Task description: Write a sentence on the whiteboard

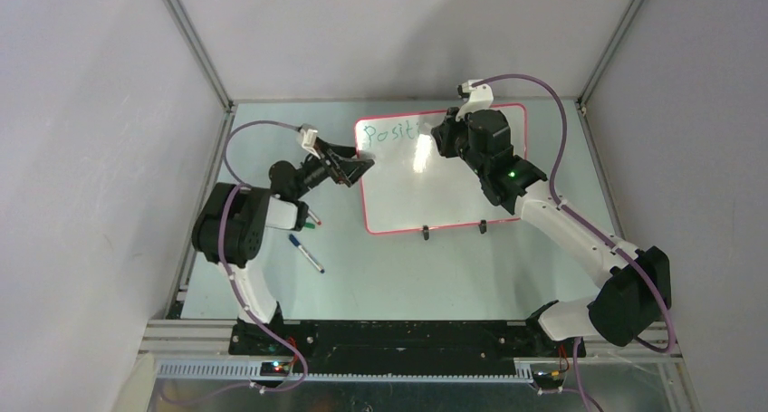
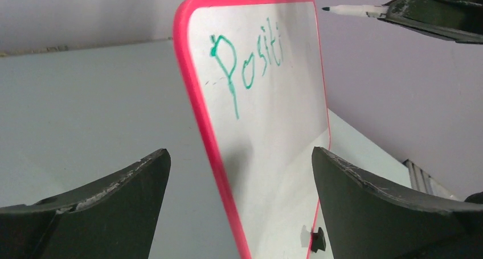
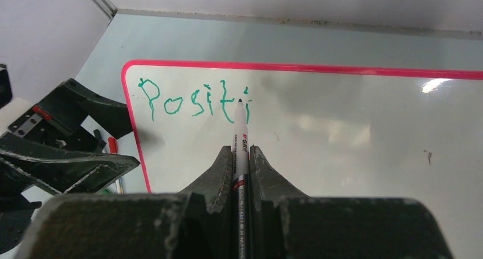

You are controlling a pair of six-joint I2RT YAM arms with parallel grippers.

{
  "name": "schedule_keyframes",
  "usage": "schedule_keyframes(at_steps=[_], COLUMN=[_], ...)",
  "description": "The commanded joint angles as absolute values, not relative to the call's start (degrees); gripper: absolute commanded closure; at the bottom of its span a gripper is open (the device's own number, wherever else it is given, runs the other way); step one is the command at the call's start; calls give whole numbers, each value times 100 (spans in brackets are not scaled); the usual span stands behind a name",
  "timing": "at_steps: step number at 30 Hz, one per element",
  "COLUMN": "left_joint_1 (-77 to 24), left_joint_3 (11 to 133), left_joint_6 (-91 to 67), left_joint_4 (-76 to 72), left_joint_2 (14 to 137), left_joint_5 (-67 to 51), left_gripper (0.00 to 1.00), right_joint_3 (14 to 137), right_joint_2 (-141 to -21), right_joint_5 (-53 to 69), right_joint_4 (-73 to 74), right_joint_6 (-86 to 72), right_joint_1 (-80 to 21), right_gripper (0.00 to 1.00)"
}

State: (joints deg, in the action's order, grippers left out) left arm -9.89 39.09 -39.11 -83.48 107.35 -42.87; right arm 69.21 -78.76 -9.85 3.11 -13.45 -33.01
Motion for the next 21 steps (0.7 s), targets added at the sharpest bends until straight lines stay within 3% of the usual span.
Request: schedule_keyframes(at_steps=[1, 5, 9, 10, 13, 21], left_joint_1=[-968, -923, -904, -892, -856, -736], left_joint_3=[4134, 4848, 5395, 5532, 6449, 6133], left_joint_6=[-2994, -2619, -3495, -4455, -5617, -5301], left_joint_4=[-7549, -6031, -7109, -8167, -8762, -8791], left_joint_2=[10133, 10254, 10992, 11213, 12000, 11625], left_joint_5=[-4597, -5251, -6454, -6668, -7538, -7361], left_gripper=[1, 1, 1, 1, 1, 2], right_joint_3=[6955, 6952, 6957, 6953, 6954, 6954], right_joint_2=[-7823, -7835, -7842, -7847, -7862, -7882], right_joint_5=[-1007, -987, -967, -960, -937, -917], right_joint_4=[124, 103, 92, 90, 80, 59], right_joint_6=[-1351, -1353, -1354, -1354, -1357, -1368], right_joint_1=[-3278, -3278, -3278, -3278, -3270, -3258], right_gripper=[100, 100, 100, 100, 100, 100])
